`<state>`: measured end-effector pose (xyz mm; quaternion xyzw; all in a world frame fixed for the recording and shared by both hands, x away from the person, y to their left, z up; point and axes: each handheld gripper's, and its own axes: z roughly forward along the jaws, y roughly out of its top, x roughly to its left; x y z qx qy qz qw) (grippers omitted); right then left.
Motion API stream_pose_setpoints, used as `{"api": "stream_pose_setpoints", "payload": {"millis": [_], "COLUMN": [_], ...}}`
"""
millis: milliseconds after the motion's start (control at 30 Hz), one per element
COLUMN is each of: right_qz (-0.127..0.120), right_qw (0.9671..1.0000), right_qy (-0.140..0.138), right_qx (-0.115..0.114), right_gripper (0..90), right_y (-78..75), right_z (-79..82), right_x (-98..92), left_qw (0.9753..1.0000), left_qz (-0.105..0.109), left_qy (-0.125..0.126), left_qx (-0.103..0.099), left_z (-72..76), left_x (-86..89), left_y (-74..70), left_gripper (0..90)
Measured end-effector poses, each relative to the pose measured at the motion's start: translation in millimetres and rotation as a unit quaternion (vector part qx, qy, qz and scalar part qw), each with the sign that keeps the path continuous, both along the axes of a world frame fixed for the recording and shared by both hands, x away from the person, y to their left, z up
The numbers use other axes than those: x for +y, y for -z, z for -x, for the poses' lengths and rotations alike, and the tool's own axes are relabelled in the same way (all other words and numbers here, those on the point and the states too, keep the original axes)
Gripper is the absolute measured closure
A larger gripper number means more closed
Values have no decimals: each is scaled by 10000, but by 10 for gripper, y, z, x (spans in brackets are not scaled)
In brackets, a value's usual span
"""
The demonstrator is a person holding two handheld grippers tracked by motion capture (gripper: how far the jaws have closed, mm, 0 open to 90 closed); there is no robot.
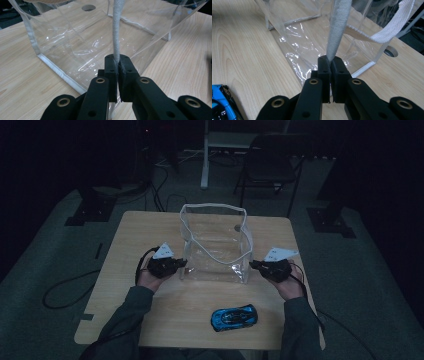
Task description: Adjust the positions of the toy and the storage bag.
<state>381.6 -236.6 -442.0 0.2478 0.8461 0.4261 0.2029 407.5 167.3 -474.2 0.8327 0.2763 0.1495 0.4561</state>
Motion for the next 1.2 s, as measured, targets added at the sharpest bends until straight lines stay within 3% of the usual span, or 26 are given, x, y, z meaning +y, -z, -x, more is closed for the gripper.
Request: {"api": "stream_pose_setpoints", "payload": {"millis": [433,533,667,900,1100,1200], "right_qz": [-9,-6,-147,-95,-78,-40], "right_qw": [10000,10000,9999,9998,9997,9999], "right_qy": [29,13,42,163,207,88], "right_qx": [-5,6,-11,1,51,109], "right_gripper": [870,856,653,572,511,464], "right_y": [8,10,-7,51,161,213], "right_z": [52,58,101,311,539,643], "right_x": [-31,-21,-51,-169,-271,-275], "left_qw": [9999,9999,9998,9996,9994,9986], "left_qz": [-112,-43,34,135,142,99], "left_qy": [9,-5,19,-13,275,503], "left_qx": [-58,-115,-195,-261,-168,-103], "left_z": [67,106,184,370,549,637], "left_x": [-41,-30,6,55,-46,-151], "left_y": [-5,-32,-104,-157,-136,-97], "left_gripper": [858,758,578,472,389,346]}}
